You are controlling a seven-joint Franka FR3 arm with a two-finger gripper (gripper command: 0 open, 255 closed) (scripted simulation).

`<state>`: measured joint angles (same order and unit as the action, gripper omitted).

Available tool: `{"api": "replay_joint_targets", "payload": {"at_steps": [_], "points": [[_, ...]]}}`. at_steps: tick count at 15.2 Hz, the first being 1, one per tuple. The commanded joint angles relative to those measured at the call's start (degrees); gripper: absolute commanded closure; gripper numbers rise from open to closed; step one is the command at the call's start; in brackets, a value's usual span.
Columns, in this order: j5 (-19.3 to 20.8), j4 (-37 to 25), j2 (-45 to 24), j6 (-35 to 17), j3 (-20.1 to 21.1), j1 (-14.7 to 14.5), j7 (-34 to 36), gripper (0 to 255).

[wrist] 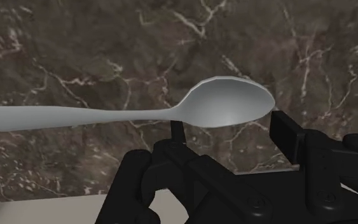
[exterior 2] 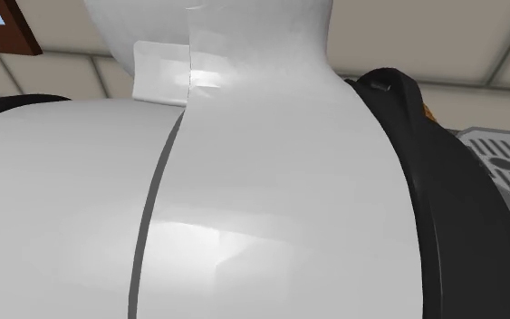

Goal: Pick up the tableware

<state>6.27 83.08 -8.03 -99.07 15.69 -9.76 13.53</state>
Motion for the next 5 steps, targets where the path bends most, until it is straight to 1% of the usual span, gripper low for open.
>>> {"api": "replay_joint_targets", "payload": {"at_steps": [1, 3, 5], "points": [[0.1, -2.2, -0.4, 1.8, 0.1, -0.2, 0.0, 255], [0.3, -4.5, -1.0, 3.6, 0.1, -0.3, 0.0, 255], [0.3, -4.7, -1.0, 3.7, 0.1, -0.3, 0.0, 255]]}}
